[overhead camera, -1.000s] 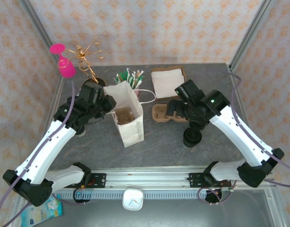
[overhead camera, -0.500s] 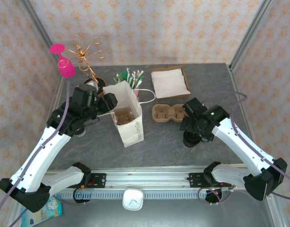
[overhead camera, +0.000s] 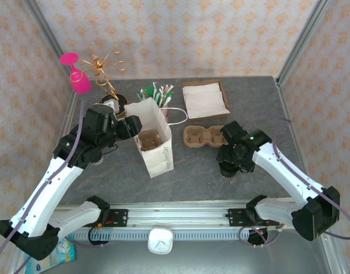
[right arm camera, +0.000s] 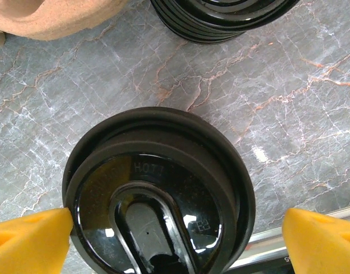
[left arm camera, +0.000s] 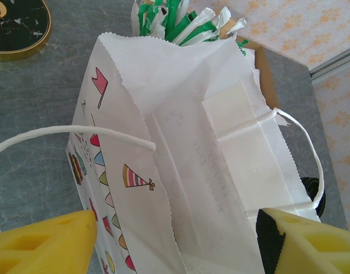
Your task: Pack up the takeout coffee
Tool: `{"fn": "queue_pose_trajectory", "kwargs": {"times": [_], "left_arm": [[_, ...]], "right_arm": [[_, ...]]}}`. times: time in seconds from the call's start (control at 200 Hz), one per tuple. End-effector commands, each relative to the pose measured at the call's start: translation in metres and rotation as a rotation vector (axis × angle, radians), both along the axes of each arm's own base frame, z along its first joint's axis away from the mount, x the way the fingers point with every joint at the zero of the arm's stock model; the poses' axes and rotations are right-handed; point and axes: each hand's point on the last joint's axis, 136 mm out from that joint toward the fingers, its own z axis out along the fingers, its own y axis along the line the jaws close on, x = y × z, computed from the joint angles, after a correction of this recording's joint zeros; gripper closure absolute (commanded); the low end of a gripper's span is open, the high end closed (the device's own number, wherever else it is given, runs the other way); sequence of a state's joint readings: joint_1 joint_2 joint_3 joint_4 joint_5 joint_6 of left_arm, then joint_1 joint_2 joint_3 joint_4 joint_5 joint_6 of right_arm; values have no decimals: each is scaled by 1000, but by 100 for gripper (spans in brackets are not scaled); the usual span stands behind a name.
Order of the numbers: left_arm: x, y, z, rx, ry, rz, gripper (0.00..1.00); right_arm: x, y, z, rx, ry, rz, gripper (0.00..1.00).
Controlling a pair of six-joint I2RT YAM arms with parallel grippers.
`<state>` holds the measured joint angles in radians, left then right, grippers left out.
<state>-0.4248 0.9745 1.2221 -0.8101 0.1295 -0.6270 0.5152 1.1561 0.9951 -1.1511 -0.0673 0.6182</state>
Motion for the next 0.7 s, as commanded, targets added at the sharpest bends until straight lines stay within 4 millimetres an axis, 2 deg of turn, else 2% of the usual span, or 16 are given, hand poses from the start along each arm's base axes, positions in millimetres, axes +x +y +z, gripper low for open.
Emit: {"fn": "queue_pose_trajectory", "kwargs": {"times": [0.0, 0.085, 0.25, 0.36, 0.435, 0.576, 0.696], "left_arm": [[1, 2, 5, 13, -31, 2, 24], [2, 4, 5, 24, -35, 9, 23], [4, 4, 6, 39, -34, 6, 23], [5, 7, 6, 46, -38, 17, 23], [5, 8, 7, 47, -40, 22, 23], [4, 9, 7, 44, -44, 29, 23], [4, 11, 7, 47, -43, 38, 23]], "right_arm": [[-2, -8, 4, -45, 15, 18, 5], [-1, -6, 9, -23, -8, 12, 6], [-7, -15, 17, -56, 5, -16, 9], [0, -6, 29, -4, -43, -7, 9], [-2, 0, 23, 22, -16, 18, 6], [-2, -9, 12, -52, 16, 21, 4], [2, -1, 9, -18, 13, 44, 4]]}}
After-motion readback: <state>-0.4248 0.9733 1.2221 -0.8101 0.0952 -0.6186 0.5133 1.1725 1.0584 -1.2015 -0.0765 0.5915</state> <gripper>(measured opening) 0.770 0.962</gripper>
